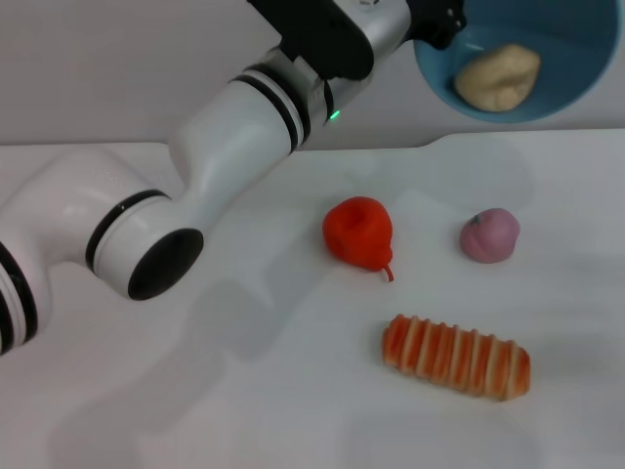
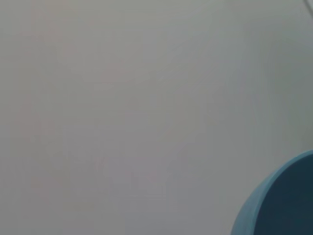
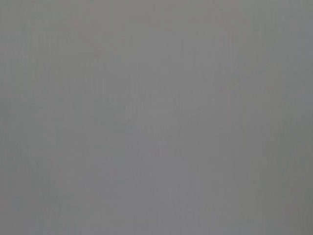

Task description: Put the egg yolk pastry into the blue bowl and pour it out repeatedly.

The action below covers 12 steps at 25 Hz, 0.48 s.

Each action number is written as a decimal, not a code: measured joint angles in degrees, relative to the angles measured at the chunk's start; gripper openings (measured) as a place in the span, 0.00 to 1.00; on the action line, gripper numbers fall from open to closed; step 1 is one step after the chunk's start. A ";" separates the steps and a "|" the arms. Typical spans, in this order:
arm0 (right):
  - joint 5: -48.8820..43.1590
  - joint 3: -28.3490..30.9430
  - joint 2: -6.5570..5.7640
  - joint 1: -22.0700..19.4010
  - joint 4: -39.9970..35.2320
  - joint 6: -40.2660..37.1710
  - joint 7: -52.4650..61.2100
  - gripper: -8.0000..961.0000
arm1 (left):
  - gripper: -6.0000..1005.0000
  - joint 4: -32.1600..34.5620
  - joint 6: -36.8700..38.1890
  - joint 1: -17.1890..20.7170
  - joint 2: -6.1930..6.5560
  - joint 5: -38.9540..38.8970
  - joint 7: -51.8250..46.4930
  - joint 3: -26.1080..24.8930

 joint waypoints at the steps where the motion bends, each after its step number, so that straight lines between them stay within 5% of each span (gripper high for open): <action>1: 0.00 0.00 0.00 0.08 0.04 0.00 0.04 0.69 | 0.01 0.79 1.36 -0.30 0.00 -0.86 0.06 0.74; 12: 0.00 0.01 -0.08 0.74 0.36 0.45 0.07 0.69 | 0.01 3.20 8.06 -2.55 0.00 -11.93 15.93 3.93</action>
